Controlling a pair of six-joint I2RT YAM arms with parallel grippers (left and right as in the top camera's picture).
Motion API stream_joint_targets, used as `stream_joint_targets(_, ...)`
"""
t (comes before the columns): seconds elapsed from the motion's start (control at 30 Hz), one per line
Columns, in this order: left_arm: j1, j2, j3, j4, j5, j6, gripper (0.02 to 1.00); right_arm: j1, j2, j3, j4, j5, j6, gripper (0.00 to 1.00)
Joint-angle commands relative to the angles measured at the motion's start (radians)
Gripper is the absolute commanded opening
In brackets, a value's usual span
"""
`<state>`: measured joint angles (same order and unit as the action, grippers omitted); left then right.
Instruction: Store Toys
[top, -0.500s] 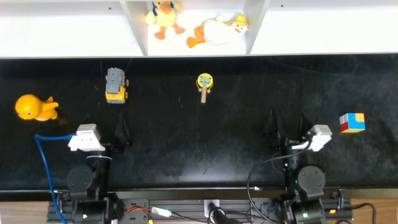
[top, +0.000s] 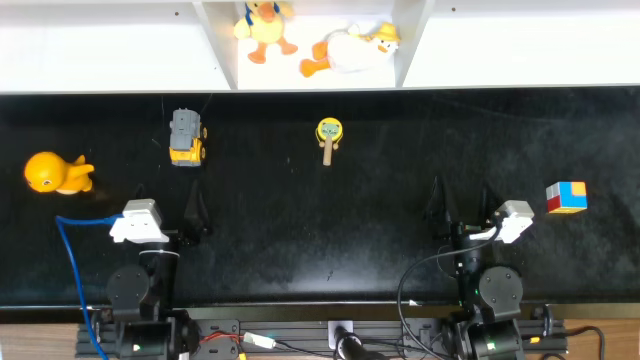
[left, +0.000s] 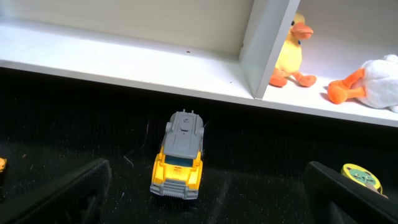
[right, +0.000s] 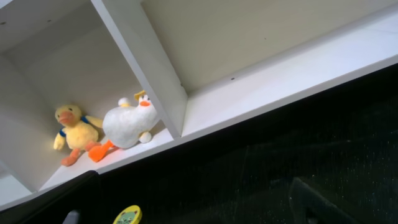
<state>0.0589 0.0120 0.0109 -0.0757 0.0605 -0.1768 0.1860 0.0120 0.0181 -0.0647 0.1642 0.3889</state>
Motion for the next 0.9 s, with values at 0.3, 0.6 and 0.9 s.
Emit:
stream_joint_targets(0.3, -0.009, -0.009, -0.003, -0.001, 0.013, -0.007, 0.998, 0.009, -0.008, -0.014, 0.005, 0.005, 0.0, 0.998)
stream_joint_targets(0.6, -0.009, -0.009, -0.003, -0.001, 0.013, -0.007, 0.998, 0.009, -0.008, -0.014, 0.005, 0.005, 0.0, 0.996)
stream_joint_targets(0.9, -0.009, -0.009, -0.003, -0.001, 0.013, -0.007, 0.996, 0.009, -0.008, -0.014, 0.005, 0.005, 0.0, 0.996)
